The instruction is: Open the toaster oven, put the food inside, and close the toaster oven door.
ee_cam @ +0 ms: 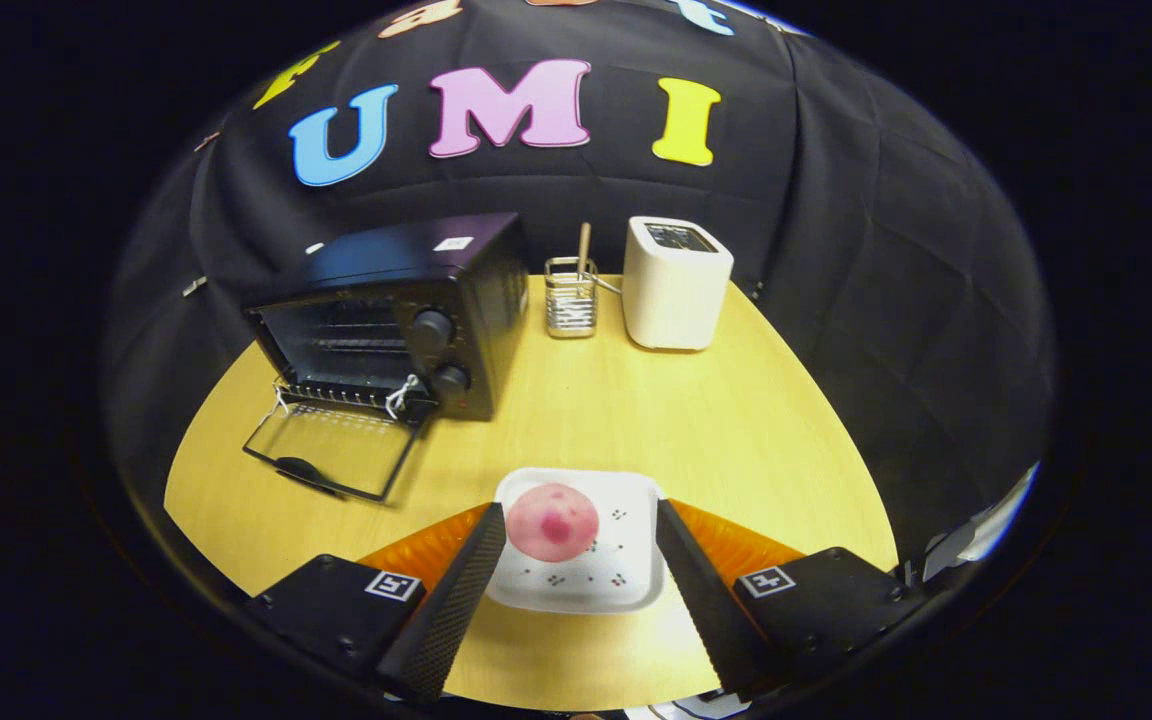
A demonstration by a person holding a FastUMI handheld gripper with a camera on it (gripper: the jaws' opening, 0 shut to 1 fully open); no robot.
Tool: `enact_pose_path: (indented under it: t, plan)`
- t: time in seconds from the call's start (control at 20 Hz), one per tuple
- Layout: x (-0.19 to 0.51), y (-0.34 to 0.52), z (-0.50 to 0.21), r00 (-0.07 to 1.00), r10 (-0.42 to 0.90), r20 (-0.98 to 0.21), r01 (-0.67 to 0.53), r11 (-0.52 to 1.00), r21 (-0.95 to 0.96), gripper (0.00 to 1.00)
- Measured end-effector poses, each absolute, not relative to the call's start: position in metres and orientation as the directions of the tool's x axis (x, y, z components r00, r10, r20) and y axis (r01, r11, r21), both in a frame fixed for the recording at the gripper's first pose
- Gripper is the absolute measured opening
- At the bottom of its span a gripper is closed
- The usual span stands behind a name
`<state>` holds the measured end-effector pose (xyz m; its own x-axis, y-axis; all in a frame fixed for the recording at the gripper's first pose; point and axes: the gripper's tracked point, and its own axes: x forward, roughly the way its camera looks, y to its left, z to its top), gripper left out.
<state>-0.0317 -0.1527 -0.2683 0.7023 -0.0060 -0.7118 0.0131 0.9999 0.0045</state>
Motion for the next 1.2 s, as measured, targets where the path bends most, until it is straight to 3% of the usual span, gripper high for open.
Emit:
enact_pose_path:
  t: [0.4,0.85,0.95,1.0,1.1,1.2]
  plan:
    - [-0.046,-0.198,-0.349,0.546,0.034,-0.837,0.03,0.998,0.06,1.0]
    - [-0.04,-0.195,-0.389,0.44,0.103,-0.892,-0.055,0.995,0.088,0.97]
    - [-0.039,-0.194,-0.388,0.448,0.105,-0.888,-0.074,0.994,0.08,0.86]
    - [-0.038,-0.194,-0.391,0.44,0.11,-0.891,-0.071,0.994,0.087,0.66]
    - [-0.04,-0.194,-0.391,0.42,0.12,-0.899,-0.05,0.993,0.109,0.5]
    - [-0.041,-0.2,-0.389,0.404,0.124,-0.906,-0.053,0.992,0.112,0.4]
